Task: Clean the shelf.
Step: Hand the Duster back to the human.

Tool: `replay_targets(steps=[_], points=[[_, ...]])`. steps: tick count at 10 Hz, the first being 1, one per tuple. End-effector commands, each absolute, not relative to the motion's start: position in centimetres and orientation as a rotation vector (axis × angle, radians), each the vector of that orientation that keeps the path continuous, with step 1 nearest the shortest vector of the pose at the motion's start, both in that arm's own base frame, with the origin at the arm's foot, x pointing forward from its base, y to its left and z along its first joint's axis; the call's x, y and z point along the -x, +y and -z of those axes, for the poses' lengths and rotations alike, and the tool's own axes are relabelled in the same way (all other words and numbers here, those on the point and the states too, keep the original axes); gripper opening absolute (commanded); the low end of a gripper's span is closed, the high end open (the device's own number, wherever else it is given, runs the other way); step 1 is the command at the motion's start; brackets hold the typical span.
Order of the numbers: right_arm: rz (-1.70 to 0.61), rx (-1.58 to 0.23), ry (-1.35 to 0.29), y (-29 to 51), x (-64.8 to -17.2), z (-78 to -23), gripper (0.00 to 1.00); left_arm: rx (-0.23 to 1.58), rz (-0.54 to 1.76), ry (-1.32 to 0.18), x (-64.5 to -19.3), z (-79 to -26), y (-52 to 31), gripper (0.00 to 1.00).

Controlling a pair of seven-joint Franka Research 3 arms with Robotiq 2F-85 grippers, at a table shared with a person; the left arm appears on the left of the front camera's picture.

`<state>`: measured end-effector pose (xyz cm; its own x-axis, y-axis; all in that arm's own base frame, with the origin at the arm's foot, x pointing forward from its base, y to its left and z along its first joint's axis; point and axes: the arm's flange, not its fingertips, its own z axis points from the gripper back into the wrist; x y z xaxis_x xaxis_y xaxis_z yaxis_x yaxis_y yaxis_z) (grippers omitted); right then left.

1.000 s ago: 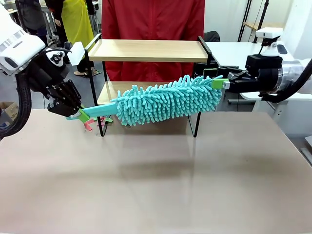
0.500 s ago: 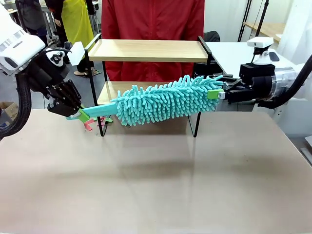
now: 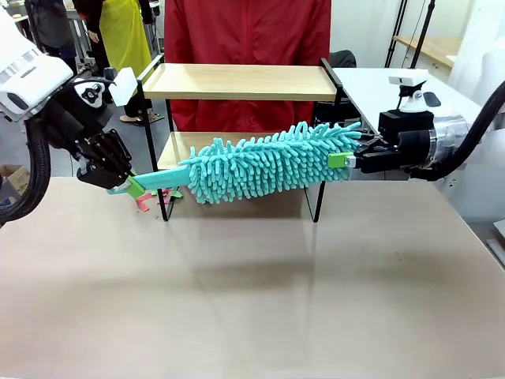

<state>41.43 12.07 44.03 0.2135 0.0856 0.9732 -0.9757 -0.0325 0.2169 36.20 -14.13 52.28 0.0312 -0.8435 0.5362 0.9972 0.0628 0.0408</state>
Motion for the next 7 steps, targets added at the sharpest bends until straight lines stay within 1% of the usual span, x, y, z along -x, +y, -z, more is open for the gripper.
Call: replay_targets(steps=[1,2,4,5,6,7], points=[[-1.138,-1.252,-0.985,12.44,-41.56,-44.07,1.0,0.4,1.473,-0.492,-35.94,-52.29,-13.78,0.13],[-1.137,-1.247,-0.974,12.44,-41.59,-44.12,0.4,0.4,1.473,-0.492,-35.94,-52.29,-13.78,0.13],[-1.143,-1.249,-0.954,12.38,-41.62,-44.13,0.4,0.4,1.473,-0.492,-35.94,-52.29,-13.78,0.13],[-1.154,-1.256,-0.939,12.32,-41.62,-44.14,0.35,0.4,1.473,-0.492,-35.94,-52.29,-13.78,0.13],[-1.162,-1.258,-0.928,12.3,-41.65,-44.2,0.24,0.4,1.473,-0.492,-35.94,-52.29,-13.78,0.13],[-1.171,-1.258,-0.92,12.28,-41.69,-44.27,0.0,0.4,1.473,-0.492,-35.94,-52.29,-13.78,0.13]])
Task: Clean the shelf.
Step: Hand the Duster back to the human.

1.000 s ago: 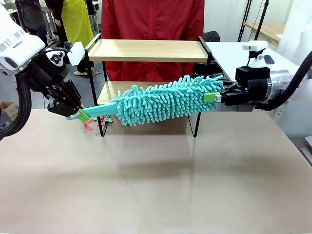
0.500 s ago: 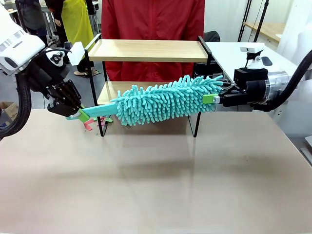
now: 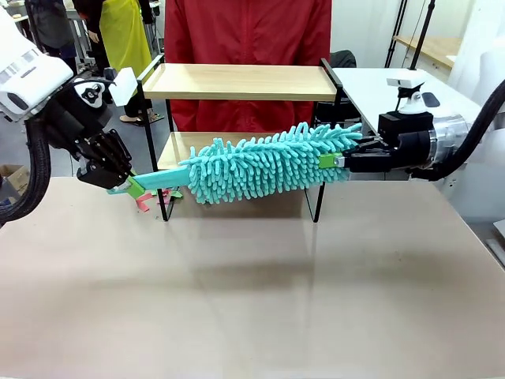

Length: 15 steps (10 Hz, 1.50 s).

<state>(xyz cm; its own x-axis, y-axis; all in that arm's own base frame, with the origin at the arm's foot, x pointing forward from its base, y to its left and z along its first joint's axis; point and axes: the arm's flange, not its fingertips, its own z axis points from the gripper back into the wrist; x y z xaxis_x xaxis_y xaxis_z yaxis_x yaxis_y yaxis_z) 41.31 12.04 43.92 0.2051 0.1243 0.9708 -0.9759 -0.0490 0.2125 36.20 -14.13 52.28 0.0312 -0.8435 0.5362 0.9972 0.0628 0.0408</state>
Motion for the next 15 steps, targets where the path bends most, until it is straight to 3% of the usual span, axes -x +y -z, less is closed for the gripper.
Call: replay_targets(steps=[1,9,10,11,12,13,14,15], points=[[-1.186,-1.263,-0.91,12.2,-41.8,-44.3,0.0,0.4,1.473,-0.492,-35.9,-52.3,-13.8,0.13],[-1.193,-1.242,-0.916,12.0,-41.5,-44.2,0.0,0.396,1.476,-0.483,-36.2,-52.3,-14.1,0.13],[-1.193,-1.242,-0.916,12.0,-41.5,-44.2,0.0,0.386,1.53,-0.505,-35.9,-52.8,-14.4,0.71],[-1.193,-1.242,-0.916,12.0,-41.5,-44.2,0.0,0.407,1.506,-0.538,-35.6,-53.4,-14.0,0.71],[-1.193,-1.242,-0.916,12.0,-41.5,-44.2,0.0,0.451,1.485,-0.57,-35.5,-53.9,-13.5,1.0],[-1.193,-1.242,-0.916,12.0,-41.5,-44.2,0.0,0.49,1.476,-0.585,-35.9,-54.4,-12.5,0.76],[-1.193,-1.242,-0.916,12.0,-41.5,-44.2,0.0,0.558,1.472,-0.623,-36.2,-55.1,-11.0,1.0],[-1.193,-1.242,-0.916,12.0,-41.5,-44.2,0.0,0.603,1.443,-0.675,-36.4,-55.8,-9.4,1.0]])
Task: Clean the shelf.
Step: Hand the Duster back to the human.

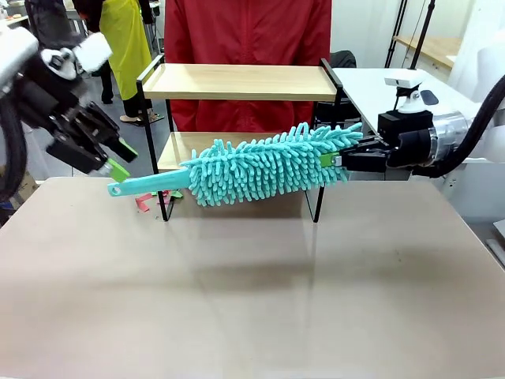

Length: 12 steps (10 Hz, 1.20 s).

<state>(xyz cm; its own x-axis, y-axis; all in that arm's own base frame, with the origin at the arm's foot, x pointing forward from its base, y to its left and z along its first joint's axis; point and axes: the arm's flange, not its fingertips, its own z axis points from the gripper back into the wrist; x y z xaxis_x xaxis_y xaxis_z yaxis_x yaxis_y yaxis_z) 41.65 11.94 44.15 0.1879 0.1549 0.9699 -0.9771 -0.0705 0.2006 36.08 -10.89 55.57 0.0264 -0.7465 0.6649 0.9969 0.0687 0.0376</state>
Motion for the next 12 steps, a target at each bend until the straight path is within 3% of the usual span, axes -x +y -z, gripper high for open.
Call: replay_targets(steps=[1,3,7,10,11,12], points=[[-1.193,-1.242,-0.916,12.0,-41.5,-44.2,0.0,0.663,1.407,-0.741,-36.6,-56.4,-7.4,1.0],[-1.193,-1.242,-0.916,12.0,-41.5,-44.2,0.0,0.792,1.331,-0.919,-37.1,-57.3,-2.1,1.0],[-1.193,-1.242,-0.916,12.0,-41.5,-44.2,0.0,0.838,1.231,-1.077,-36.9,-56.2,6.1,1.0],[-1.193,-1.242,-0.916,12.0,-41.5,-44.2,0.0,0.81,1.221,-1.049,-36.2,-56.1,6.9,1.0],[-1.19,-1.247,-0.915,11.9,-41.6,-44.1,0.16,0.81,1.221,-1.049,-36.2,-56.1,6.9,1.0],[-1.123,-1.29,-1.02,11.3,-41.5,-46.5,0.15,0.81,1.221,-1.049,-36.2,-56.1,6.9,1.0]])
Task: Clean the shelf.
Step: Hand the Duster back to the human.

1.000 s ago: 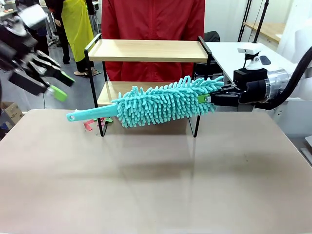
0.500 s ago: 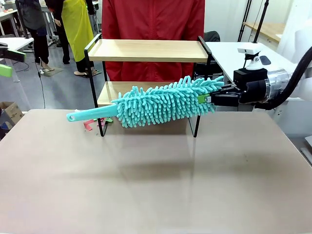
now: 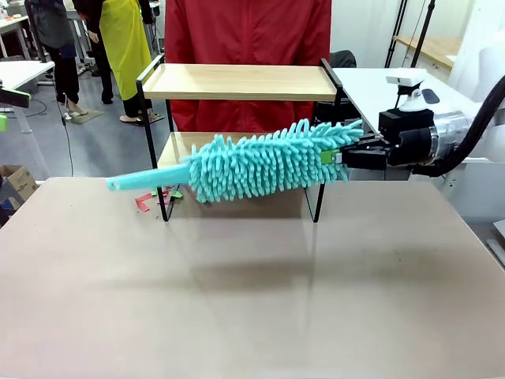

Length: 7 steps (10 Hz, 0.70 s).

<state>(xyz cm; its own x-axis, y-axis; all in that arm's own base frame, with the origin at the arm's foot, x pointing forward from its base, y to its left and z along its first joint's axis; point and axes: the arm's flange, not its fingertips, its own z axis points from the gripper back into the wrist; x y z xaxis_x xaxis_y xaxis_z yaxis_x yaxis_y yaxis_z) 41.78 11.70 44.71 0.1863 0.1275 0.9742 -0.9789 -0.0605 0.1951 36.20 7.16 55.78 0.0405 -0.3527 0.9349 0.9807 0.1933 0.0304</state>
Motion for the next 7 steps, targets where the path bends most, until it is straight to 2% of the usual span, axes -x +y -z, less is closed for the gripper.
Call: replay_targets(steps=[1,4,7], points=[[-1.056,-1.355,-1.123,10.3,-41.4,-49.2,0.15,0.81,1.221,-1.049,-36.2,-56.1,6.9,1.0],[-0.882,-1.425,-1.475,5.9,-39.8,-55.8,0.15,0.81,1.221,-1.049,-36.2,-56.1,6.9,1.0],[-0.613,-1.19,-1.839,-0.3,-36.3,-58.6,0.15,0.81,1.221,-1.049,-36.2,-56.1,6.9,1.0]])
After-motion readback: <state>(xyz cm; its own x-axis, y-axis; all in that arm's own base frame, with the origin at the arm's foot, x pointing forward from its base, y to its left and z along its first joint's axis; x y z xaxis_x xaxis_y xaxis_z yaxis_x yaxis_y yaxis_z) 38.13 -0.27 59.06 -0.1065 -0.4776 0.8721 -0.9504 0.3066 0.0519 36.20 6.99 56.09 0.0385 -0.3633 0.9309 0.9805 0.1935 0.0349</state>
